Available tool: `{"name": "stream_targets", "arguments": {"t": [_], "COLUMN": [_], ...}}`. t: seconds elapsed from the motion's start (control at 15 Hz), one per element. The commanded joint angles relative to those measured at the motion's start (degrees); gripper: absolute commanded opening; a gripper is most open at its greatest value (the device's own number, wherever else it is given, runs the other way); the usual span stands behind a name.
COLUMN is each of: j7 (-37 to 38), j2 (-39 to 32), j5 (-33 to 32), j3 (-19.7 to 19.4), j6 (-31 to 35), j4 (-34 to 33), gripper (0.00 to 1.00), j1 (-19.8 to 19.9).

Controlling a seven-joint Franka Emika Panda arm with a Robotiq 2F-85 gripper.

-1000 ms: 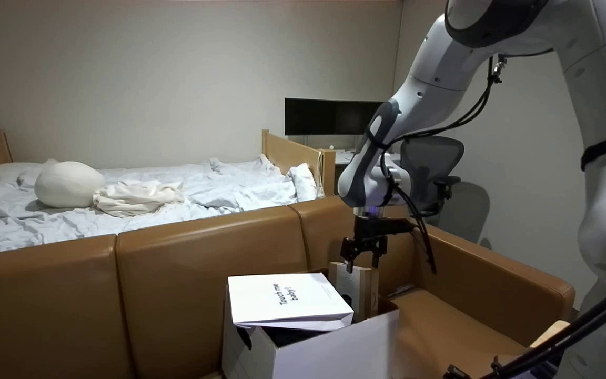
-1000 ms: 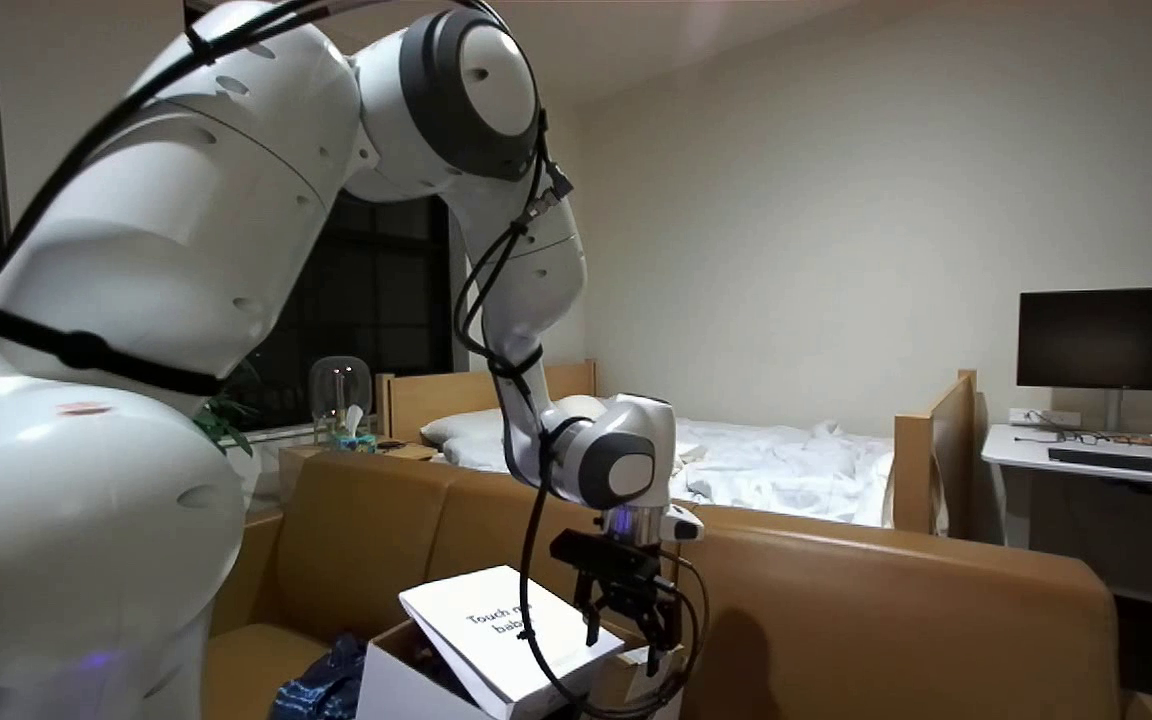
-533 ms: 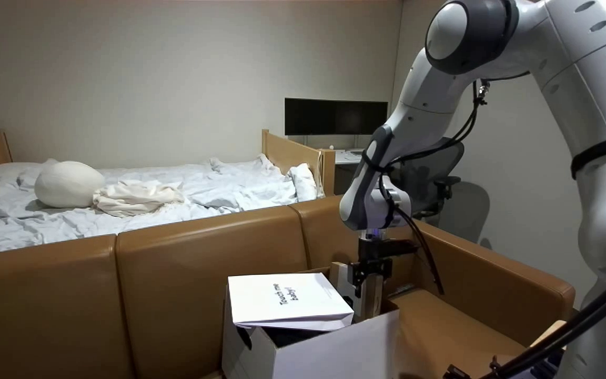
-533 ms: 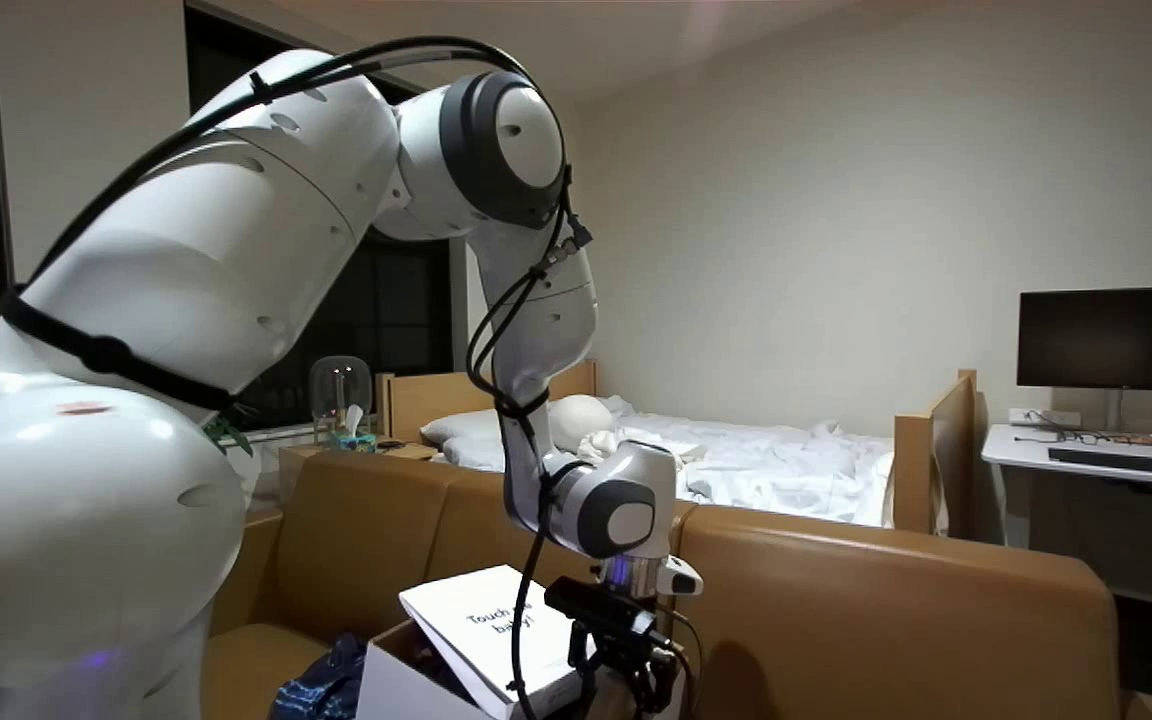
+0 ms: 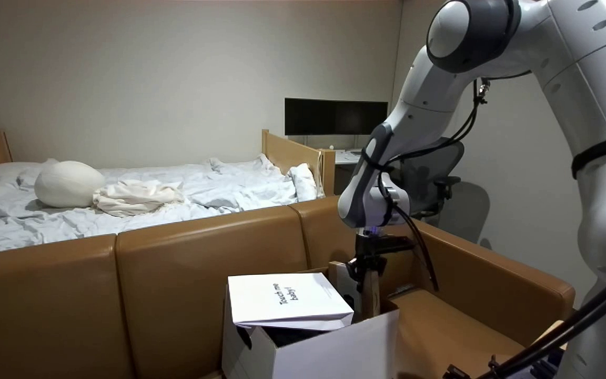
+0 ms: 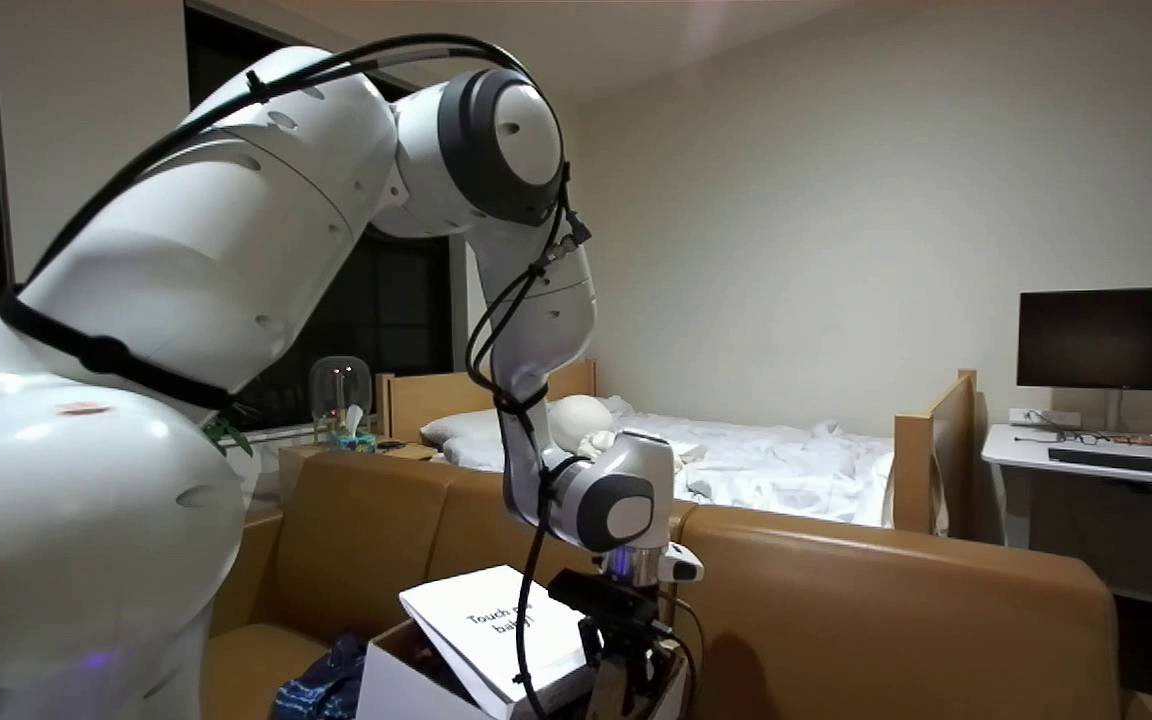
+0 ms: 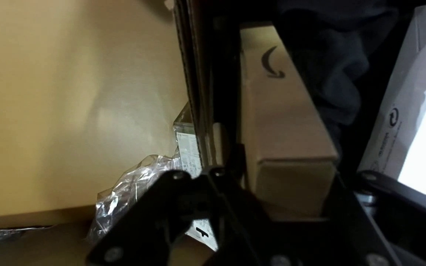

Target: Pick up the cloth and two books from the box and put them on the sofa

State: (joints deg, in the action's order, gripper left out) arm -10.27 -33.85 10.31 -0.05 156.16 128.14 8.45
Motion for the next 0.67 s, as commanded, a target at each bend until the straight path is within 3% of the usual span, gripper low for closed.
{"name": "stream_targets", "arguments": {"t": [0.0,0.33,0.6], "j7": [-0.24,-1.06,0.21], "j2": [4.76,11.67,18.20], "j5": [0.16,1.93,-0.57], "j3": [2.31,4.85,2.04], "j6": [-1.13,-3.21,-3.48], "j4": [3.04,4.34,2.86], "gripper": [0.06,0.08,0.08], "j1": [1.78,2.78,1.19]}}
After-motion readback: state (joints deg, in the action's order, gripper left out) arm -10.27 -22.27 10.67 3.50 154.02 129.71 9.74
